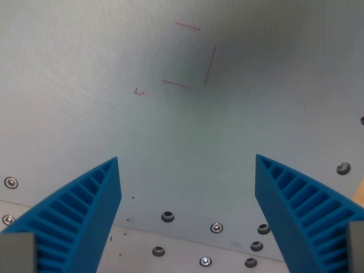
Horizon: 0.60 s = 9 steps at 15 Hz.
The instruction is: Move in gripper positive y
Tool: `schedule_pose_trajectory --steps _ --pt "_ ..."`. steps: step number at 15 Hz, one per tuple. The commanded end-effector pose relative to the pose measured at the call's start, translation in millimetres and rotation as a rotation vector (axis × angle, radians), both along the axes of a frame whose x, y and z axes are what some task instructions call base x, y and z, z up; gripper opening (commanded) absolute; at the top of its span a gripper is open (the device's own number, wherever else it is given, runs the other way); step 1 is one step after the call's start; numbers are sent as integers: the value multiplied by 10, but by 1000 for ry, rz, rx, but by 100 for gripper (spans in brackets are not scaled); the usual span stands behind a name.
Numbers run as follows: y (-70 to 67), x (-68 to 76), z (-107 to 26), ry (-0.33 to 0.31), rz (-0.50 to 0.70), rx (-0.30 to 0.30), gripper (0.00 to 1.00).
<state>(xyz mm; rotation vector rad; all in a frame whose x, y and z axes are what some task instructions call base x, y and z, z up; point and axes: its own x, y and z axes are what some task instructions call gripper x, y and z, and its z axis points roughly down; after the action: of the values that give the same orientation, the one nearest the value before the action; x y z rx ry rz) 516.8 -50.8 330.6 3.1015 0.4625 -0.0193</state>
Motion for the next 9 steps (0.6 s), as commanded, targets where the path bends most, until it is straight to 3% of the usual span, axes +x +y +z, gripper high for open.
schedule_pose_trajectory --steps 1,9 --pt "-51 13 20 -4 0 0 100" --pt "-433 129 22 -4 0 0 100"
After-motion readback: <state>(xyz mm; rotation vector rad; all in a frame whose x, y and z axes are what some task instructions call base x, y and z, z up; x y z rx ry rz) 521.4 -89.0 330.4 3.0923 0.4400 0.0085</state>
